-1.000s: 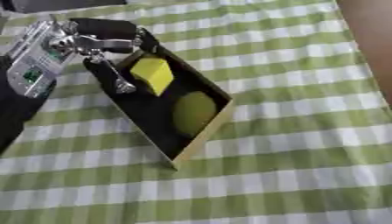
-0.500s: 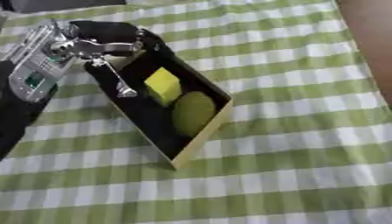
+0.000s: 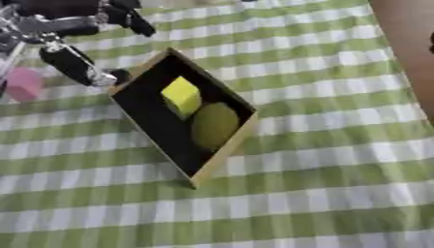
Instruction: Pick up objects on the table and place them in the box.
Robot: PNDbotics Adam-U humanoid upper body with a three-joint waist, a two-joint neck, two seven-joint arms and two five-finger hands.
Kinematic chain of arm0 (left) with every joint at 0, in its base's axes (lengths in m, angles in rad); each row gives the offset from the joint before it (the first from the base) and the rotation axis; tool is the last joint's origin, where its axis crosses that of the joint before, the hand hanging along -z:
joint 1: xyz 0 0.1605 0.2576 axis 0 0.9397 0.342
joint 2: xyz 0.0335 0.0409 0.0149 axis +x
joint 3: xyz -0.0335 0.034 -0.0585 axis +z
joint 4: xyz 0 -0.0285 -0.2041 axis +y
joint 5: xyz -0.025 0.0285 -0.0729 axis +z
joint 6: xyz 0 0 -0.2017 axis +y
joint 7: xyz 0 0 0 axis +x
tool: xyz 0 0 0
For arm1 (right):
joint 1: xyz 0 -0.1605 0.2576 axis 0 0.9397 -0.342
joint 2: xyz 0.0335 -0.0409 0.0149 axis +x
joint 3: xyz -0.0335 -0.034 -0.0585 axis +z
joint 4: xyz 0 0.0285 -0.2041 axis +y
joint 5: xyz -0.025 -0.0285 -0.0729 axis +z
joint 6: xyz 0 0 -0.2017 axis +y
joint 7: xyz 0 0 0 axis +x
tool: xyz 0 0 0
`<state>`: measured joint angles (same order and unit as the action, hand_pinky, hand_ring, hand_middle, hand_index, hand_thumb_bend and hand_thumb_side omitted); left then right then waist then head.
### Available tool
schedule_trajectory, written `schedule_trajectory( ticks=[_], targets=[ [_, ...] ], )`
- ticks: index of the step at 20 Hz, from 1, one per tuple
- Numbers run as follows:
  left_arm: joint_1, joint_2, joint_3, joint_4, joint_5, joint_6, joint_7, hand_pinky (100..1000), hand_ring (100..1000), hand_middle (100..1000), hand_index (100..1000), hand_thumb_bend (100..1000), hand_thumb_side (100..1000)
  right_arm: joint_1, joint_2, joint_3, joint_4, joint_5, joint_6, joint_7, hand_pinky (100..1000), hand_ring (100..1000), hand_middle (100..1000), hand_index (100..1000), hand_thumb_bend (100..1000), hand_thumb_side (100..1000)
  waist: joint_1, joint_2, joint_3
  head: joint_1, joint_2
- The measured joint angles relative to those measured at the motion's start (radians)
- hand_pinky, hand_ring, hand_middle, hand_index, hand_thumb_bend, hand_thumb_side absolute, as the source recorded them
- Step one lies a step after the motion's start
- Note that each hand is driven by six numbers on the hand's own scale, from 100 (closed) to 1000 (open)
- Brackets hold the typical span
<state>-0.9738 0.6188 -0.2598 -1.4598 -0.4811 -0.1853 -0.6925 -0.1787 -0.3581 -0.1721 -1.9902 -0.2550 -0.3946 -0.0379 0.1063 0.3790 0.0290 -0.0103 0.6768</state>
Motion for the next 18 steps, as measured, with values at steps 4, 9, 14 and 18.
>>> schedule_trajectory(
  ticks=[4,9,14,18],
  targets=[
    [0.041,0.071,0.041,0.045,-0.012,0.028,0.035,879,866,810,929,383,100,0.003,0.0,0.0,0.0,0.004,-0.003,-0.003,922,1000,542,873,100,624,0.0,0.0,0.001,-0.003,0.0],
    [0.084,0.126,0.075,0.126,-0.05,0.029,0.068,882,874,817,934,419,104,0.003,0.0,-0.002,0.0,0.01,-0.007,-0.003,923,1000,540,873,100,623,0.0,0.0,0.0,-0.005,-0.001],
    [0.096,0.154,0.103,0.19,-0.079,0.024,0.097,900,903,829,937,454,100,0.003,0.0,-0.003,0.0,0.017,-0.01,-0.002,924,1000,538,874,100,622,0.0,0.001,-0.003,0.0,-0.002],
    [0.103,0.165,0.123,0.241,-0.091,0.018,0.104,906,915,834,938,468,100,0.003,0.002,-0.003,0.0,0.026,-0.011,0.001,925,1000,535,875,100,621,0.0,0.004,-0.012,0.009,-0.004]
  ],
)
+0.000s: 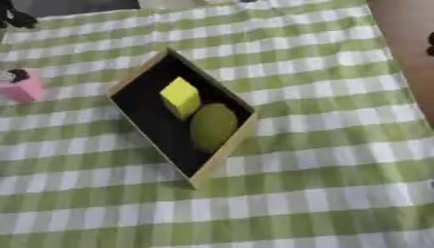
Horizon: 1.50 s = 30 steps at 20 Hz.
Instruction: Pick up objects on the table and place them in the box.
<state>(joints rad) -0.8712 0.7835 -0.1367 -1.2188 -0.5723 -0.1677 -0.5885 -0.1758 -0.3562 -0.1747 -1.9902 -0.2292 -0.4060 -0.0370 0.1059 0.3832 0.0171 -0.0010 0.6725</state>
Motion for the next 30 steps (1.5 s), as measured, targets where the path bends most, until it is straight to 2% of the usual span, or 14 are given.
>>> schedule_trajectory(
  ticks=[9,13,21,30],
  targets=[
    [0.041,0.052,0.036,0.037,-0.006,-0.023,-0.007,910,924,840,940,513,100,-0.002,0.01,0.001,0.0,0.024,0.002,0.003,927,1000,532,877,100,620,0.0,0.031,-0.01,0.03,-0.014],
    [0.045,0.06,0.051,0.06,-0.024,-0.02,0.009,910,925,842,935,487,100,-0.009,0.016,0.003,0.0,0.027,0.005,0.007,928,1000,530,878,100,620,0.0,0.036,-0.012,0.04,-0.023],
    [0.041,0.059,0.059,0.121,-0.051,-0.026,0.045,916,935,851,937,509,100,-0.019,0.027,0.009,0.0,0.035,0.008,0.021,930,1000,526,880,100,619,0.0,0.063,-0.045,0.053,-0.049],
    [0.033,0.055,0.094,0.185,-0.08,-0.006,0.079,916,935,856,935,454,100,-0.028,0.043,0.01,0.0,0.057,0.015,0.031,933,1000,522,882,100,620,0.0,0.092,-0.059,0.068,-0.071]
  ],
)
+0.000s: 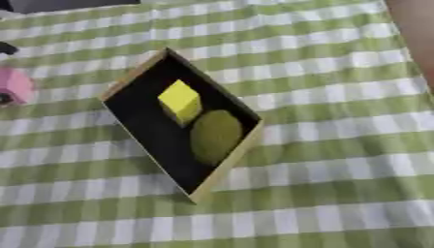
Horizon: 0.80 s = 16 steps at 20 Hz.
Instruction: Pick up objects on the table and place them in the box.
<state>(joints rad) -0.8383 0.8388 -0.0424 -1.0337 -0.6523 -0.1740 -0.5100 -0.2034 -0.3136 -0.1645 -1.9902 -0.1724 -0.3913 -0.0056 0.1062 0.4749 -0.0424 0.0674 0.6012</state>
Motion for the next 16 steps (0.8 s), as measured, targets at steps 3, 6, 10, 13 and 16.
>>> schedule_trajectory(
  ticks=[3,6,10,13,16],
  targets=[
    [-0.004,-0.006,0.004,0.014,0.005,0.003,0.005,914,933,850,929,437,100,-0.008,0.002,0.005,0.0,0.005,0.003,0.003,933,1000,522,882,100,619,0.0,0.012,-0.003,0.004,-0.009],
    [-0.008,-0.012,0.004,0.023,0.006,0.004,0.0,900,915,810,899,393,100,-0.008,0.004,0.005,0.0,0.007,0.004,0.006,933,1000,521,882,100,619,0.0,0.015,-0.007,0.01,-0.015],
    [-0.014,-0.015,0.004,0.029,0.008,0.008,-0.014,872,866,727,837,339,100,-0.008,0.01,0.005,0.0,0.011,0.004,0.006,934,1000,520,883,100,620,0.0,0.018,-0.007,0.011,-0.015],
    [-0.017,-0.015,0.004,0.029,0.008,0.013,-0.019,843,806,633,791,277,100,-0.007,0.011,0.005,0.0,0.012,0.006,0.005,935,1000,521,883,100,620,0.0,0.018,-0.003,0.011,-0.014],
    [-0.017,-0.015,0.004,0.027,0.01,0.015,-0.022,838,798,629,789,262,100,-0.007,0.011,0.005,0.0,0.012,0.008,0.004,934,1000,521,883,100,620,0.0,0.018,0.002,0.011,-0.014]
  ],
)
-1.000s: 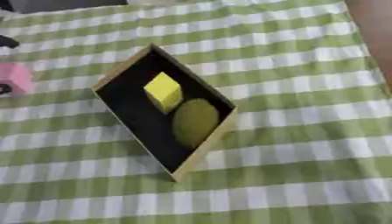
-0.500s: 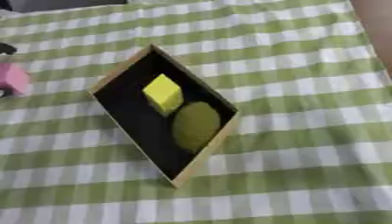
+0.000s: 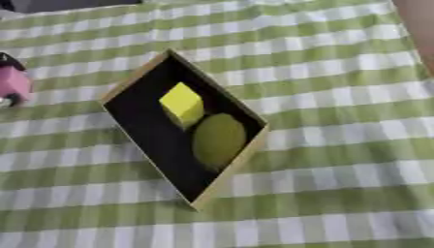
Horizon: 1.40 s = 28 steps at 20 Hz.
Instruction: Pick up objects on the table and place them in the box.
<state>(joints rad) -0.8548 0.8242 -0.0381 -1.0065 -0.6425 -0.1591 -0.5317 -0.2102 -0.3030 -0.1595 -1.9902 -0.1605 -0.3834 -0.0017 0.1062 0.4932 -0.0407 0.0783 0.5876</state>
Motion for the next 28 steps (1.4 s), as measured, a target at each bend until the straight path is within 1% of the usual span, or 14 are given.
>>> schedule_trajectory(
  ticks=[2,7,10,11,12,13,17,21,25,28],
  targets=[
    [0.0,0.0,0.0,-0.007,0.002,0.0,0.0,837,797,628,789,265,100,0.001,0.0,0.0,0.0,0.0,0.001,-0.001,934,1000,522,883,100,620,0.0,0.0,0.002,-0.001,0.002],
    [-0.001,0.002,-0.009,-0.054,0.018,-0.008,-0.005,832,793,626,786,255,100,0.009,-0.001,-0.001,0.0,-0.005,0.001,-0.003,934,1000,524,882,100,619,0.0,-0.001,0.015,-0.007,0.019],
    [-0.001,0.003,-0.024,-0.105,0.04,-0.018,-0.014,831,790,625,786,229,100,0.013,-0.003,-0.001,0.0,-0.011,0.0,-0.003,934,1000,526,882,100,620,0.0,-0.01,0.024,-0.012,0.028],
    [-0.002,0.004,-0.03,-0.124,0.05,-0.021,-0.019,830,789,624,785,264,166,0.014,-0.004,-0.001,0.0,-0.013,0.0,-0.003,934,1000,526,882,100,639,0.0,-0.015,0.026,-0.015,0.029],
    [-0.004,0.006,-0.036,-0.145,0.062,-0.024,-0.025,829,788,624,784,215,100,0.016,-0.006,-0.001,0.0,-0.016,0.0,-0.003,934,1000,526,882,100,620,0.0,-0.019,0.028,-0.017,0.033],
    [-0.008,0.008,-0.044,-0.166,0.076,-0.027,-0.031,829,788,624,784,215,100,0.017,-0.009,-0.001,0.0,-0.019,0.001,-0.004,934,1000,526,882,100,620,0.0,-0.021,0.03,-0.018,0.036],
    [-0.014,0.009,-0.079,-0.259,0.127,-0.03,-0.06,827,784,623,783,185,100,0.019,-0.011,-0.003,0.0,-0.029,0.001,-0.004,934,1000,528,882,100,620,0.0,-0.043,0.036,-0.021,0.045],
    [-0.031,0.003,-0.118,-0.346,0.177,-0.032,-0.098,825,781,622,783,161,100,0.026,-0.015,-0.006,0.0,-0.037,0.001,-0.003,934,1000,529,882,100,620,0.0,-0.054,0.037,-0.025,0.053],
    [-0.063,-0.032,-0.169,-0.422,0.22,-0.034,-0.147,825,777,627,787,138,100,0.027,-0.019,-0.006,0.0,-0.045,0.002,-0.003,934,1000,530,882,100,620,0.0,-0.065,0.036,-0.027,0.057],
    [-0.097,-0.079,-0.211,-0.476,0.242,-0.034,-0.186,825,774,630,791,122,100,0.028,-0.019,-0.006,0.0,-0.051,0.002,-0.003,934,1000,530,882,100,620,0.0,-0.073,0.033,-0.029,0.066]
  ],
)
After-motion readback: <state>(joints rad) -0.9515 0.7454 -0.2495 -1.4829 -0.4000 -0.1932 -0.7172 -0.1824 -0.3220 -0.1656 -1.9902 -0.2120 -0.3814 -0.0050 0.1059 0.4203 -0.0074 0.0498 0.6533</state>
